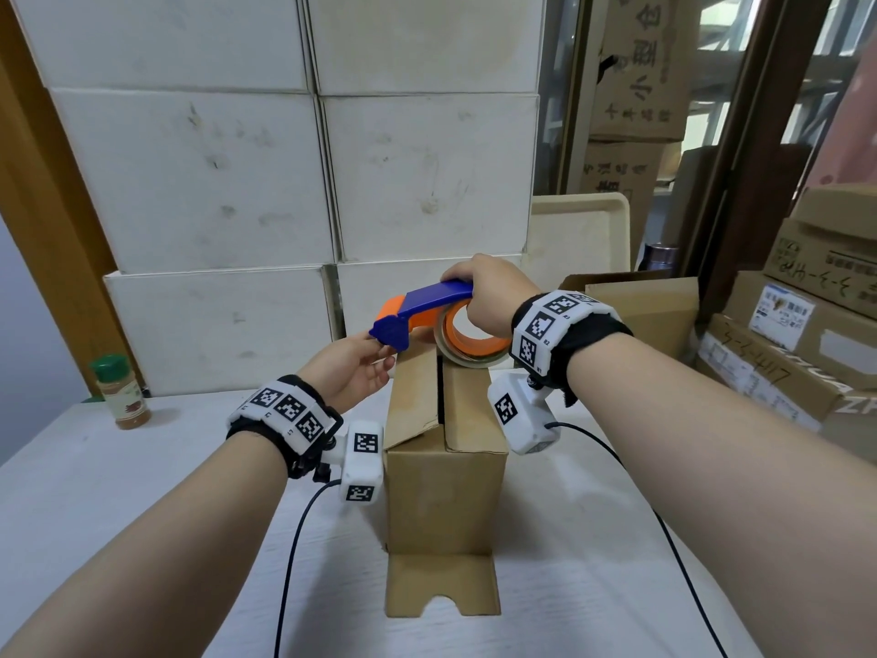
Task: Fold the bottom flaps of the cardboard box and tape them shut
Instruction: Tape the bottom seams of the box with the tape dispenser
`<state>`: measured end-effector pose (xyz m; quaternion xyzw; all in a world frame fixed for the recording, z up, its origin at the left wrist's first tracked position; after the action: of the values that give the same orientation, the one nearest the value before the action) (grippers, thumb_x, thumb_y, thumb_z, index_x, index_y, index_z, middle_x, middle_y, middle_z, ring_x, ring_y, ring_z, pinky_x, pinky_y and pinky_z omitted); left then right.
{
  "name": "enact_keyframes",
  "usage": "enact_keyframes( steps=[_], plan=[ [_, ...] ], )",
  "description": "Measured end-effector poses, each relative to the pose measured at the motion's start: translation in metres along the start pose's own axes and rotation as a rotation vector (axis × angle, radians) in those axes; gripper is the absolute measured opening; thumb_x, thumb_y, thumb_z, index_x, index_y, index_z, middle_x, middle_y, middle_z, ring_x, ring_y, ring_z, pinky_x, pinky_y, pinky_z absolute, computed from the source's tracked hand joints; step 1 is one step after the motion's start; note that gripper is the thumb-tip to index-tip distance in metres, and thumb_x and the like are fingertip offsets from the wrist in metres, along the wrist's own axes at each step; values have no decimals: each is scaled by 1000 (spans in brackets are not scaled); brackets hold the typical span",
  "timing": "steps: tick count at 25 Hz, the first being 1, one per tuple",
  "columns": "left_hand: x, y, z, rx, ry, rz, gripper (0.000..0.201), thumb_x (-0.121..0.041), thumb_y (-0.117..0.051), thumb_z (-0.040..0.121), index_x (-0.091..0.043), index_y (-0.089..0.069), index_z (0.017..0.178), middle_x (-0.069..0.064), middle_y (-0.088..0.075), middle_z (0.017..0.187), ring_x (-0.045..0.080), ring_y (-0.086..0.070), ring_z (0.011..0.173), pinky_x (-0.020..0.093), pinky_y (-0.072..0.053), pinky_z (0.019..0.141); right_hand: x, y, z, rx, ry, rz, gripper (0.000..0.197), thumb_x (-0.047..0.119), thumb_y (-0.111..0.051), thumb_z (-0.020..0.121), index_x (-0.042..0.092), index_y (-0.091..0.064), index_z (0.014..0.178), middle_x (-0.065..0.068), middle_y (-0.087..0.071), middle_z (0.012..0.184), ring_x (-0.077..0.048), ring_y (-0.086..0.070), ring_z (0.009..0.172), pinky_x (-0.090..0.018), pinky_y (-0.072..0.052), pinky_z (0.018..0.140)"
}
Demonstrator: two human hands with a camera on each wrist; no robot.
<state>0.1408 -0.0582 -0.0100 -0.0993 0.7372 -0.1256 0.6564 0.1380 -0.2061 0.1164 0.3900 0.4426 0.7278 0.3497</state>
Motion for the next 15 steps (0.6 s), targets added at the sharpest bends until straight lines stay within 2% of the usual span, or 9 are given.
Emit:
enact_keyframes(
  steps=[4,9,15],
  plan=[
    [-3,1,2,-21,2,102,20,2,-41,94,-11,-56,96,4,-55,82,9,-48,65,12,-48,49,-1,-2,1,-1,-3,3,53,-5,-50,85,22,-55,130,-5,-56,122,-22,-53,107,-28,-40,87],
    [0,-2,8,-26,46,184,14,2,-41,93,-7,-50,101,4,-50,73,4,-52,48,13,-46,48,-3,-2,3,-8,-3,0,54,-5,-50,85,23,-55,131,-5,-56,122,-22,-54,108,-28,-41,87],
    [3,-5,11,29,77,147,17,2,-37,94,-8,-51,95,5,-49,77,11,-46,63,16,-46,53,-5,-2,6,-19,-1,-7,54,-5,-50,84,23,-55,130,-4,-56,121,-22,-54,108,-31,-45,90]
  ],
)
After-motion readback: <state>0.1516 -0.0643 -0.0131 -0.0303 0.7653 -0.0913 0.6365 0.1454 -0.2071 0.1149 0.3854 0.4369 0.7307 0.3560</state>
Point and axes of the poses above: each hand's wrist, its own z-axis towards the middle knuckle, its own y-axis out of the back of the hand, x = y × z, the point moved 10 cm from there along z, towards the middle knuckle
